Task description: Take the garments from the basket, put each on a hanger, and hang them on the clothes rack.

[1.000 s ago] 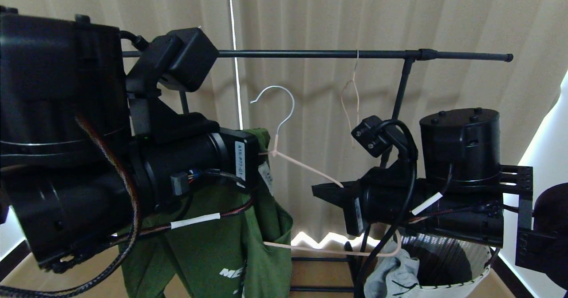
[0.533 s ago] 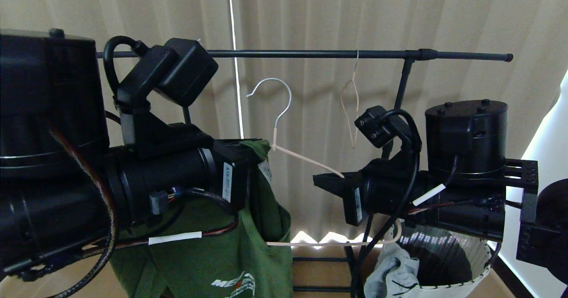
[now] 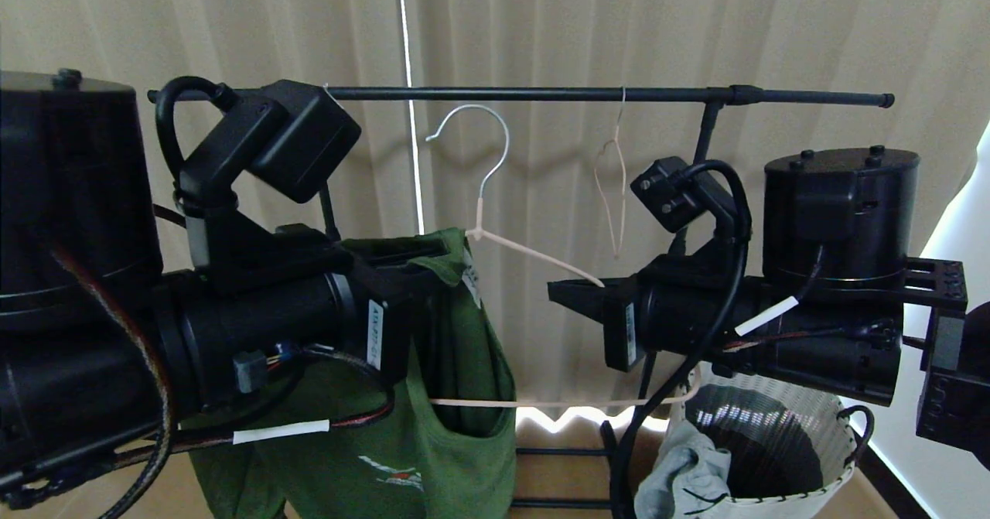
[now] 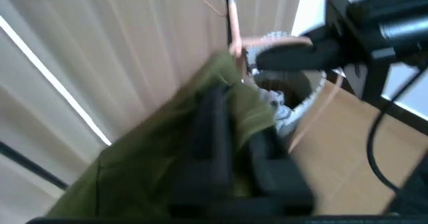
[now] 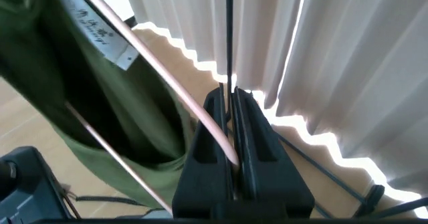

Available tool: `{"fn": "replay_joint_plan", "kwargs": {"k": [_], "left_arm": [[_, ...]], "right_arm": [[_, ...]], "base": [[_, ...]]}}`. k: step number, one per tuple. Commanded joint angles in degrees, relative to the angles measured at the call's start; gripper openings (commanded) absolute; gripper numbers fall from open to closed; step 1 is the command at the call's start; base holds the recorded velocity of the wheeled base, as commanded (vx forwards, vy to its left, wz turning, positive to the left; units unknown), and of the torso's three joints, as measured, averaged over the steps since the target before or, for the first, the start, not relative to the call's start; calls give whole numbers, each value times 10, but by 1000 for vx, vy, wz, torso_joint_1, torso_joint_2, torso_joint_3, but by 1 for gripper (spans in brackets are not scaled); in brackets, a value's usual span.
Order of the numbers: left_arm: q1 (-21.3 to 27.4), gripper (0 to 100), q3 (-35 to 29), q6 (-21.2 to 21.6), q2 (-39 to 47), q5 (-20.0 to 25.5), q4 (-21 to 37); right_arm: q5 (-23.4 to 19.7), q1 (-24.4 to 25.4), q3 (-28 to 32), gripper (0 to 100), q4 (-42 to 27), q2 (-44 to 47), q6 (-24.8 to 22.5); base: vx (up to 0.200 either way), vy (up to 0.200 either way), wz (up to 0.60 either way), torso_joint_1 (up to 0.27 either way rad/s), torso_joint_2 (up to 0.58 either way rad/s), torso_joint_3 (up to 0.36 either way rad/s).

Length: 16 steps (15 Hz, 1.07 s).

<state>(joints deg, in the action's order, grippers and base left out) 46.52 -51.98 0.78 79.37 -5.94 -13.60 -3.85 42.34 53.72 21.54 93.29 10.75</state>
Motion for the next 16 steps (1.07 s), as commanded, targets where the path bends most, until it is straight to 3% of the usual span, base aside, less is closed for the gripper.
{"fn": "replay_joint_plan", "kwargs": {"k": [1, 3, 13, 16], "left_arm": [[0, 100, 6, 0, -12, 8, 0], [-1, 100, 13, 1, -26, 27, -1], [-1, 100, 50, 28, -77, 29, -1], [-7, 100, 74, 40, -113, 29, 0]], "right_arm": [[0, 0, -1, 0, 1, -10, 1], [1, -7, -1, 0, 1, -14, 0], [24, -61, -8, 0, -2, -44, -8], [24, -104, -27, 0, -2, -65, -56]], "base": [[0, 0, 0, 0, 0, 0], [0, 0, 0, 0, 0, 0], [0, 0, 0, 0, 0, 0], [0, 0, 0, 0, 0, 0]]}}
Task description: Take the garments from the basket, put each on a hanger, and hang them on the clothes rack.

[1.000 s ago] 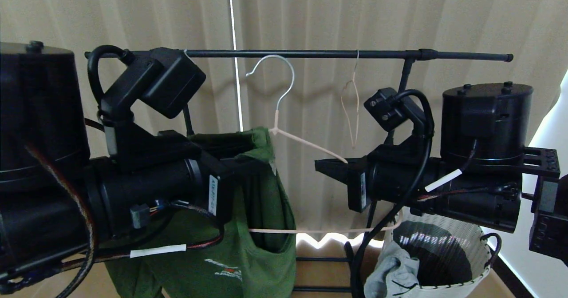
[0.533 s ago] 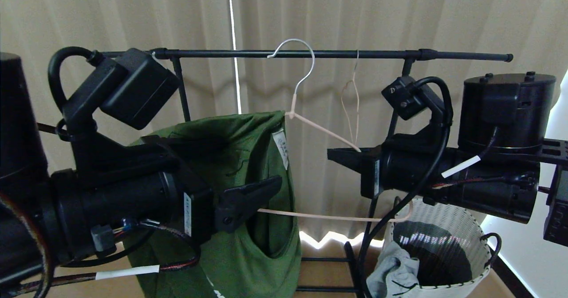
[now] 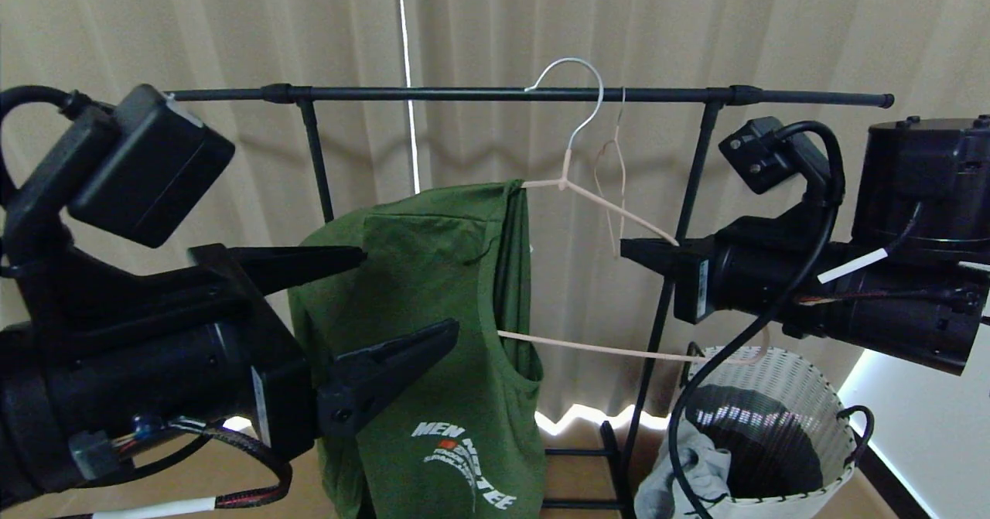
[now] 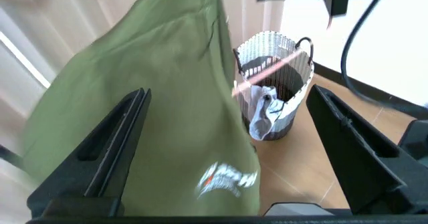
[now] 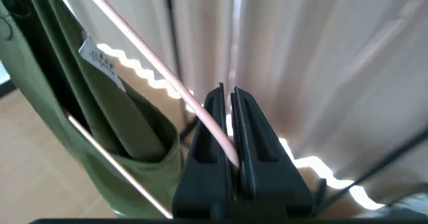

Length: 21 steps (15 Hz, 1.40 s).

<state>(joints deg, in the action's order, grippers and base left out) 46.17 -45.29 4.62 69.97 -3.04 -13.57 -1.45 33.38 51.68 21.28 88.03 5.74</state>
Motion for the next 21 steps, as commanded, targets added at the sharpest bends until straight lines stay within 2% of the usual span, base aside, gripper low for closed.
{"fn": "replay_joint_plan", "kwargs": {"k": [1, 6, 7, 8, 10, 13, 14, 17, 21], "left_arm": [[-7, 100, 8, 5, -25, 0, -1], [-31, 100, 7, 36, -26, 0, -1], [-39, 100, 7, 65, -25, -1, -1], [-41, 100, 6, 70, -25, -1, -1], [-56, 100, 6, 124, -23, -1, -2], [-58, 100, 5, 136, -19, -1, -26], [-62, 100, 3, 139, -12, -1, -34], [-101, 100, -22, 203, 39, -1, -44], [-101, 100, -52, 240, 82, 6, -58]], "right_arm": [[-1, -19, -10, 0, 1, -18, -9], [0, -27, -48, 0, 1, -48, -39], [0, -31, -54, 0, 2, -50, -51], [0, -31, -54, 0, 2, -50, -52], [0, -31, -61, 0, 2, -47, -66], [0, -35, -61, 0, 2, -47, -93], [0, -35, -59, 0, 2, -48, -95], [-2, -35, -61, 0, 2, -49, -99], [-5, -30, -58, 0, 4, -42, -99]], "base": [[0, 0, 0, 0, 0, 0], [0, 0, 0, 0, 0, 0], [0, 0, 0, 0, 0, 0], [0, 0, 0, 0, 0, 0], [0, 0, 0, 0, 0, 0], [0, 0, 0, 0, 0, 0], [0, 0, 0, 0, 0, 0], [0, 0, 0, 0, 0, 0], [0, 0, 0, 0, 0, 0]]}}
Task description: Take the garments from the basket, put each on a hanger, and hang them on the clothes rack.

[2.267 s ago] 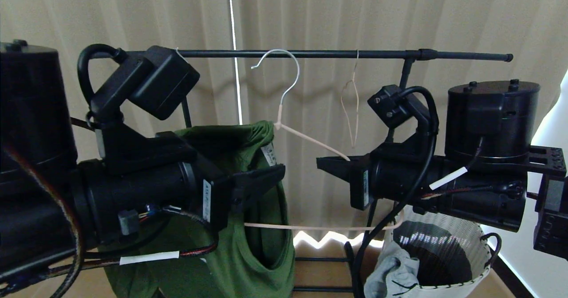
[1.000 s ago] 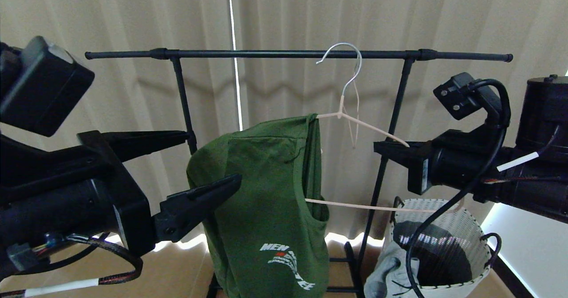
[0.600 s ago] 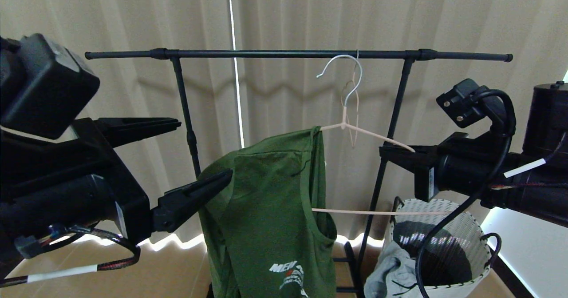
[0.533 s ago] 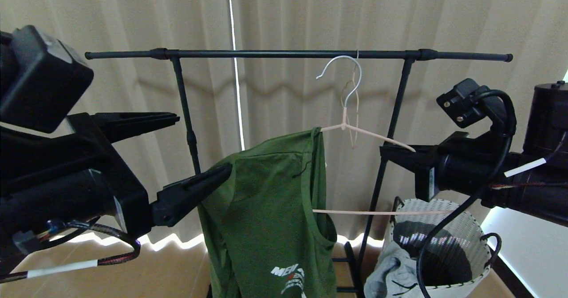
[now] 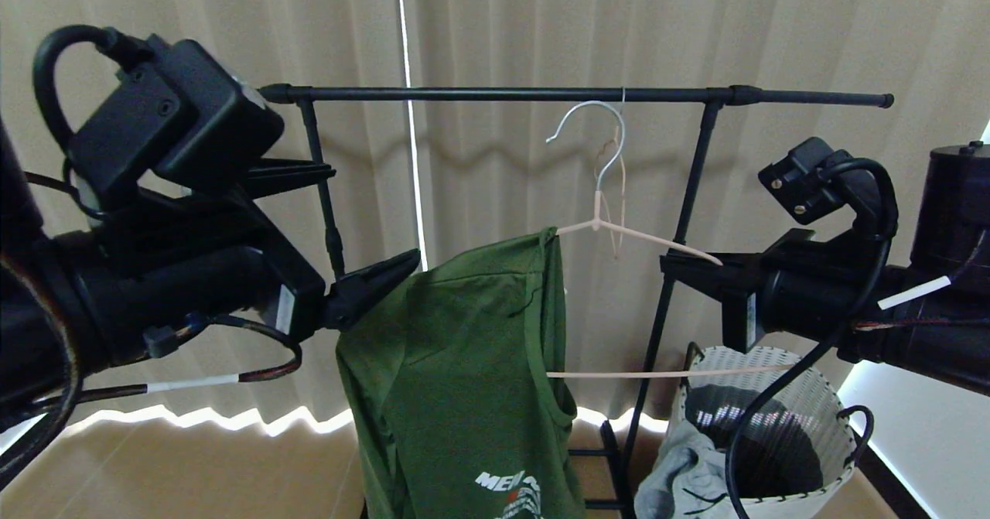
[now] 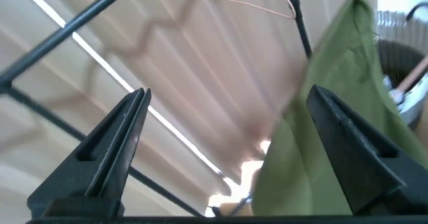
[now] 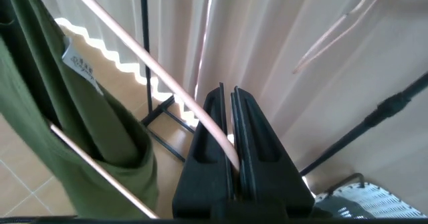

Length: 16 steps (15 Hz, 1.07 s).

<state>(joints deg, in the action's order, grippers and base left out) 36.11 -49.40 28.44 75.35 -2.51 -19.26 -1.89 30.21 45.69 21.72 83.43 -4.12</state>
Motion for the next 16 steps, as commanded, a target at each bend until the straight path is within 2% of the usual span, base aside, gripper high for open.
{"fn": "replay_joint_plan", "kwargs": {"k": [1, 6, 9, 12, 16], "left_arm": [[1, 100, -10, 11, 34, 10, -1], [2, 100, -6, 49, 59, 80, -2], [-2, 100, -21, 67, 86, 80, -2], [-24, 100, -23, 117, 96, 80, -2], [-28, 100, -31, 122, 99, 88, -3]], "right_arm": [[0, 5, 1, 0, 9, 6, -1], [0, 20, -2, 0, 42, 28, -2], [-1, 36, -3, 0, 67, 33, 0], [-6, 43, -3, 0, 73, 32, 0], [-7, 49, -4, 0, 73, 31, 0]], "base": [[0, 0, 0, 0, 0, 0], [0, 0, 0, 0, 0, 0], [0, 0, 0, 0, 0, 0], [0, 0, 0, 0, 0, 0], [0, 0, 0, 0, 0, 0]]}}
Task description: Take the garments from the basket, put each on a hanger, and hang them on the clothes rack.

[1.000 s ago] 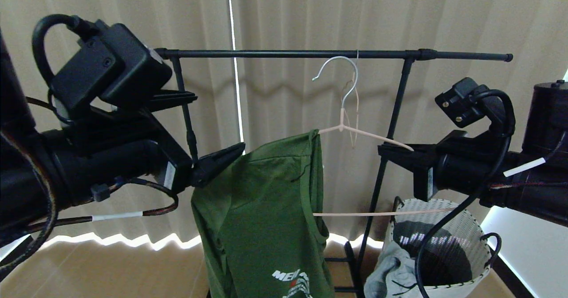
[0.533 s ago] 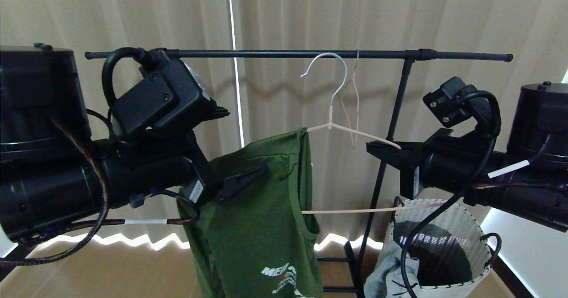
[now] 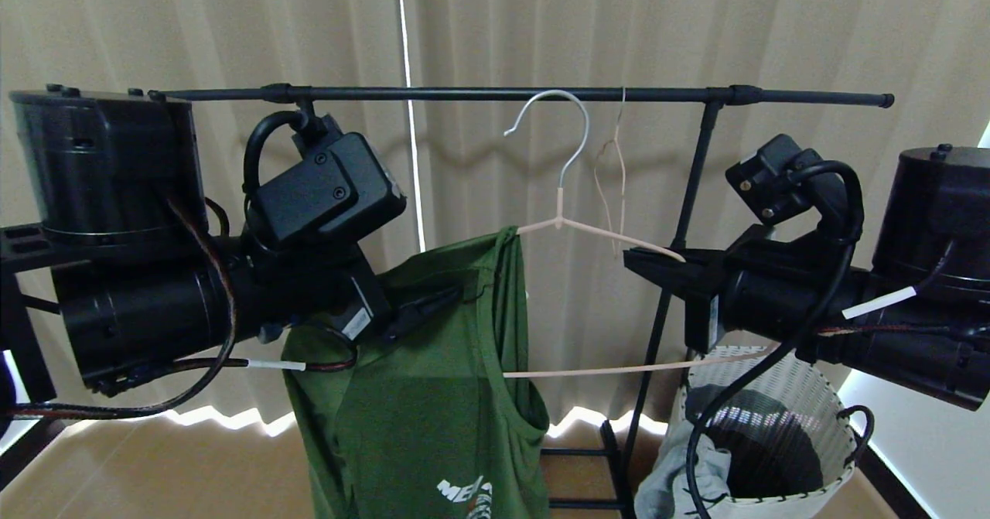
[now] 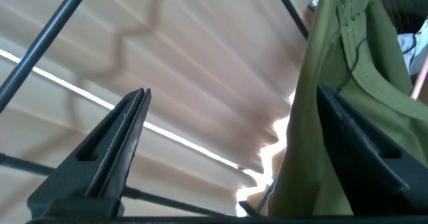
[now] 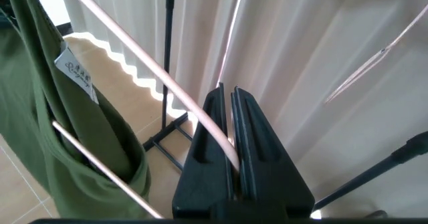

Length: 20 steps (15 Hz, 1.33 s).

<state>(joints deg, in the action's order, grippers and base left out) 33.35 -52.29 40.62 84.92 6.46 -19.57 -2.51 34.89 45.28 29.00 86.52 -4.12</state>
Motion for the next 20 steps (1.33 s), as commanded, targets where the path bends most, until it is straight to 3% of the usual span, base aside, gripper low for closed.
{"fn": "replay_joint_plan", "kwargs": {"k": [1, 7, 8, 18, 20], "left_arm": [[0, 100, -5, 0, 4, 3, 0], [0, 100, -5, 0, 11, 5, 0], [0, 0, -5, 0, 11, 5, 0], [-1, 0, -2, -9, 10, 3, -2], [-1, 0, 17, -13, 8, 3, -28]], "right_arm": [[0, 6, -1, 0, 0, 1, 0], [0, 12, 0, 0, 0, 1, 0], [0, 12, 0, 0, 0, 1, 0], [0, 12, -2, 0, 8, 1, 1], [0, 12, -4, 0, 16, 1, 0]], "base": [[0, 0, 0, 0, 0, 0], [0, 0, 0, 0, 0, 0], [0, 0, 0, 0, 0, 0], [0, 0, 0, 0, 0, 0], [0, 0, 0, 0, 0, 0]]}}
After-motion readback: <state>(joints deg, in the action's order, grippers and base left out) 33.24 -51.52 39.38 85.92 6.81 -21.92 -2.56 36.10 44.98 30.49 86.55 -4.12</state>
